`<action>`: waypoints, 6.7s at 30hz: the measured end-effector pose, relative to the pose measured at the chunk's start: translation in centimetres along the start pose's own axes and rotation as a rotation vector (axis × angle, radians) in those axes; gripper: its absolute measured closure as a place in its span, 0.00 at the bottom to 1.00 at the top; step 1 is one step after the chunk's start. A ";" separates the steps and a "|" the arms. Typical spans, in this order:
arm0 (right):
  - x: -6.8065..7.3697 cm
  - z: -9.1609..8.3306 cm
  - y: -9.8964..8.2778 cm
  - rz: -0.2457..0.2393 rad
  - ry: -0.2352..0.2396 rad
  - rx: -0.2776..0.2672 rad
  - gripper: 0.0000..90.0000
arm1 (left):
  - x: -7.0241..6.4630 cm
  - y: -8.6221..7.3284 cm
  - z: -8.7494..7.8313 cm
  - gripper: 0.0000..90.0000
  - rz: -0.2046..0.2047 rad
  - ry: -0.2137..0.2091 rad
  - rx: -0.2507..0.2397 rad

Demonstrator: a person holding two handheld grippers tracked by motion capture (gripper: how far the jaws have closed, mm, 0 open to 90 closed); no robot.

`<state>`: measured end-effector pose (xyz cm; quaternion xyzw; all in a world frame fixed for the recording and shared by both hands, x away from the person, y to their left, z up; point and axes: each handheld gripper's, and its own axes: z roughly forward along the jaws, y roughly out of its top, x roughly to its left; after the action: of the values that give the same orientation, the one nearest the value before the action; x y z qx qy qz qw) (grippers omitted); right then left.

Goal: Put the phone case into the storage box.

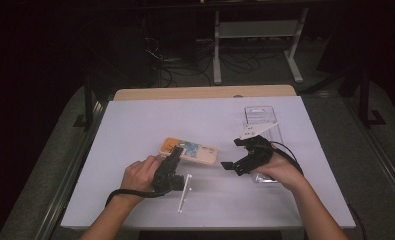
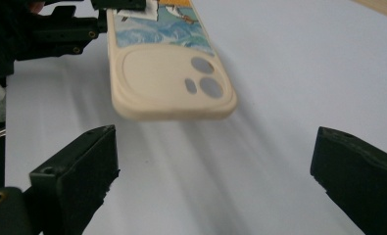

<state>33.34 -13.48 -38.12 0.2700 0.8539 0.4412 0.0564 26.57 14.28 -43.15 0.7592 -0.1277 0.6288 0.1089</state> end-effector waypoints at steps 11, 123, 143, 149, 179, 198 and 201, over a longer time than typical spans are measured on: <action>-0.4 -1.3 -1.6 0.019 -0.012 -0.048 0.04 | 0.3 -0.8 0.0 0.88 -0.031 -0.005 0.022; -1.9 -2.1 -2.7 0.070 -0.014 -0.074 0.06 | 4.4 -6.1 2.0 0.88 -1.184 -0.444 -0.004; -1.7 -1.1 0.0 0.135 -0.074 0.021 0.02 | 5.1 -6.0 2.4 0.88 -1.228 -0.411 -0.003; -2.0 -0.3 0.8 0.139 -0.077 0.021 0.03 | 5.2 -6.1 2.3 0.88 -1.235 -0.405 0.005; -1.6 3.4 3.3 0.225 0.033 -0.072 0.01 | 4.9 -5.1 2.1 0.88 -1.267 -0.379 -0.002; -1.1 5.3 3.1 0.324 0.108 -0.168 0.01 | 4.7 -4.7 2.2 0.88 -1.286 -0.376 -0.007; -1.0 5.7 3.0 0.352 0.122 -0.188 0.01 | 4.7 -4.6 2.2 0.88 -1.284 -0.374 -0.001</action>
<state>37.31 -8.51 -39.34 0.3812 0.7506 0.5375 -0.0485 30.93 17.65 -38.99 0.7808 0.3327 0.2966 0.4379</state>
